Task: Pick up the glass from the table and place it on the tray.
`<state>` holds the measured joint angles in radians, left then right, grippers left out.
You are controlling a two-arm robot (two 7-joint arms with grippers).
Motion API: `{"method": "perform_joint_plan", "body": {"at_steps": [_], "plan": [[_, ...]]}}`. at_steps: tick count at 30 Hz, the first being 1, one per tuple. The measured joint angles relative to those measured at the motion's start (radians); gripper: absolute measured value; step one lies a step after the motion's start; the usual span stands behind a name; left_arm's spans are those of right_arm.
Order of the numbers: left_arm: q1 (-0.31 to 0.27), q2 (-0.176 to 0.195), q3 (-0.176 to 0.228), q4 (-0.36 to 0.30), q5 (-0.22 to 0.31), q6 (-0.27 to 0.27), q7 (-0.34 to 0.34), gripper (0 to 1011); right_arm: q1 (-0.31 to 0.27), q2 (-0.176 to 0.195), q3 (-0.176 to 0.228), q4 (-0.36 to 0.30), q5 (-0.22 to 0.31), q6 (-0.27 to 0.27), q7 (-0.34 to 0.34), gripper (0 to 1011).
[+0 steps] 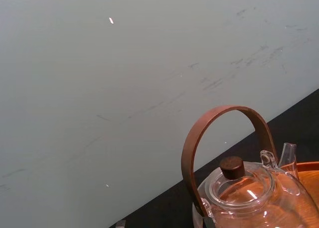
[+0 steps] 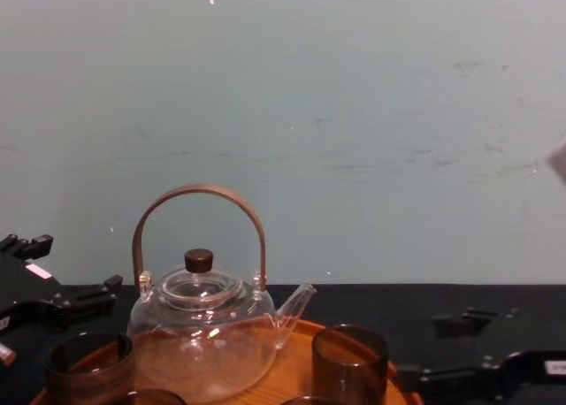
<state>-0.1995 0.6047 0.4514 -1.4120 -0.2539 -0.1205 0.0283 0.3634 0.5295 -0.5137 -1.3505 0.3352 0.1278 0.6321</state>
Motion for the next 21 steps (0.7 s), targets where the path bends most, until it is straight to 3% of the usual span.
{"method": "perform_joint_plan", "body": {"at_steps": [2,8,12,21], "plan": [[0.0,0.0,0.0,0.0,0.0,0.0,0.0,1001,-0.007,0.008,0.004,-0.009,0.004,0.0,0.0,1002],[0.0,0.0,0.0,0.0,0.0,0.0,0.0,1001,-0.075,0.078,0.045,-0.096,0.046,-0.009,-0.003,1002],[0.0,0.0,0.0,0.0,0.0,0.0,0.0,1001,-0.1,0.097,0.069,-0.12,0.059,-0.013,-0.031,1003],[0.0,0.0,0.0,0.0,0.0,0.0,0.0,1001,-0.146,0.075,0.143,-0.144,0.063,-0.036,-0.164,1003]]}}
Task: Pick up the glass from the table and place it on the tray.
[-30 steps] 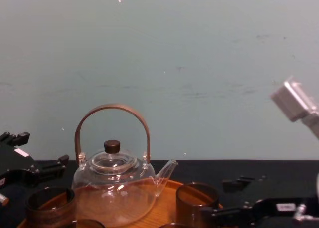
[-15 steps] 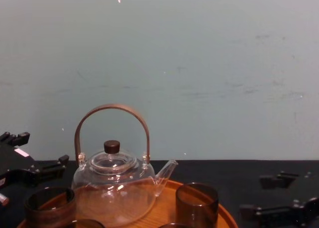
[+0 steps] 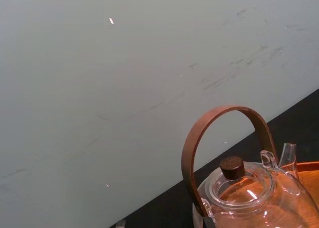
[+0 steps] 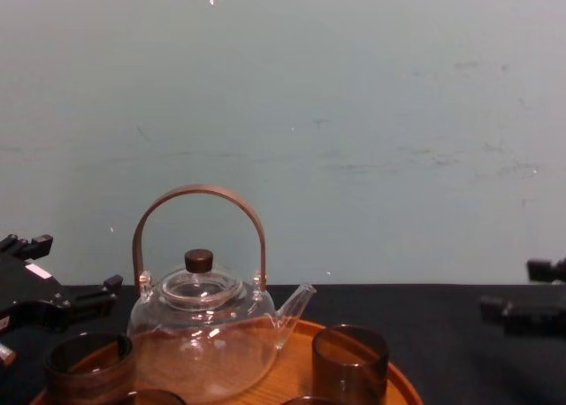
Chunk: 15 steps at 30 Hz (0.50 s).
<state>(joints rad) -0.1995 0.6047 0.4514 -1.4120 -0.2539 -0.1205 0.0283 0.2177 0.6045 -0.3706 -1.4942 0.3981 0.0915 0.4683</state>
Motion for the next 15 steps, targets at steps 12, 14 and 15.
{"method": "perform_joint_plan", "body": {"at_steps": [12,14,15], "plan": [[0.0,0.0,0.0,0.0,0.0,0.0,0.0,1001,-0.062,-0.108,0.078,0.034,-0.063,-0.165,-0.167,1002],[0.0,0.0,0.0,0.0,0.0,0.0,0.0,1001,-0.064,-0.117,0.081,0.044,-0.071,-0.178,-0.175,1003],[0.0,0.0,0.0,0.0,0.0,0.0,0.0,1001,-0.066,-0.125,0.082,0.054,-0.078,-0.185,-0.181,1002]]}}
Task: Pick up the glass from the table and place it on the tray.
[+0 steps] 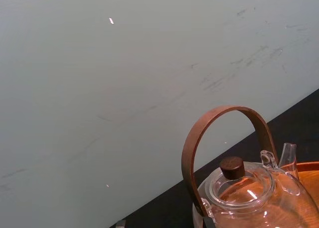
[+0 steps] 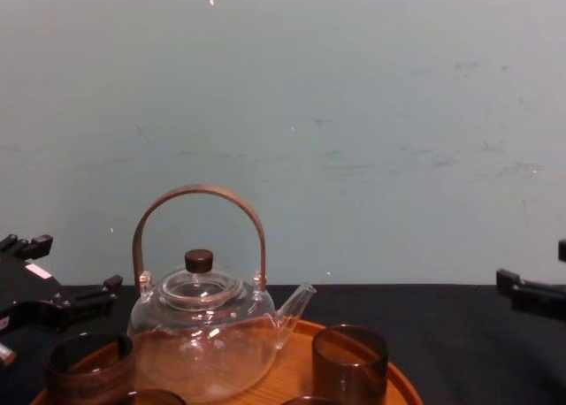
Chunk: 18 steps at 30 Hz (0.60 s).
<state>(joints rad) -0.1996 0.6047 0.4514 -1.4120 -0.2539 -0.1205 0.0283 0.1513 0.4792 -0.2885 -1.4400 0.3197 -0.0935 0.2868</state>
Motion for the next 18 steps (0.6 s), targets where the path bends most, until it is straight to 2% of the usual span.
{"method": "perform_joint_plan", "body": {"at_steps": [11,18], "plan": [[0.0,0.0,0.0,0.0,0.0,0.0,0.0,1001,0.002,-0.044,0.006,0.075,-0.042,-0.015,-0.011,1002],[0.0,0.0,0.0,0.0,0.0,0.0,0.0,1001,0.009,-0.061,0.015,0.094,-0.054,-0.012,0.001,1003]]}}
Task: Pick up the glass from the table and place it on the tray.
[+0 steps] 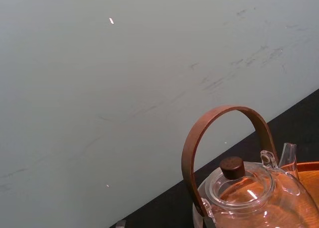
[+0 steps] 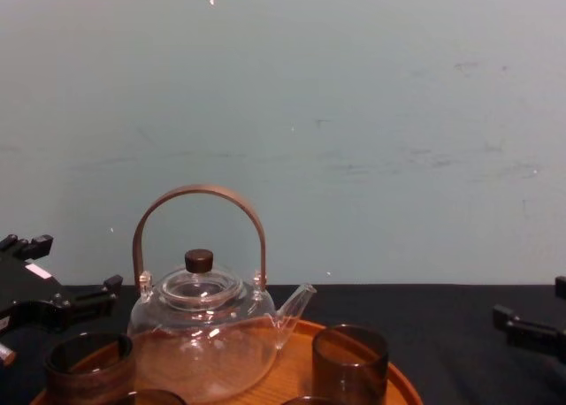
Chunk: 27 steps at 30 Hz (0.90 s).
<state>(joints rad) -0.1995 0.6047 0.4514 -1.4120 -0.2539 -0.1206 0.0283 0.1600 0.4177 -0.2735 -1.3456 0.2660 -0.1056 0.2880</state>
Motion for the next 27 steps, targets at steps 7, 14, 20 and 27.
{"method": "perform_joint_plan", "body": {"at_steps": [7,14,20,27], "plan": [[0.0,0.0,0.0,0.0,0.0,0.0,0.0,1001,0.002,-0.008,0.007,0.004,-0.006,0.003,0.006,1002],[0.0,0.0,0.0,0.0,0.0,0.0,0.0,1001,0.002,-0.007,0.006,0.004,-0.005,0.004,0.006,1002],[0.0,0.0,0.0,0.0,0.0,0.0,0.0,1001,0.002,-0.006,0.004,0.003,-0.004,0.004,0.005,1002],[0.0,0.0,0.0,0.0,0.0,0.0,0.0,1001,0.002,-0.005,0.004,0.003,-0.003,0.004,0.005,1002]]}}
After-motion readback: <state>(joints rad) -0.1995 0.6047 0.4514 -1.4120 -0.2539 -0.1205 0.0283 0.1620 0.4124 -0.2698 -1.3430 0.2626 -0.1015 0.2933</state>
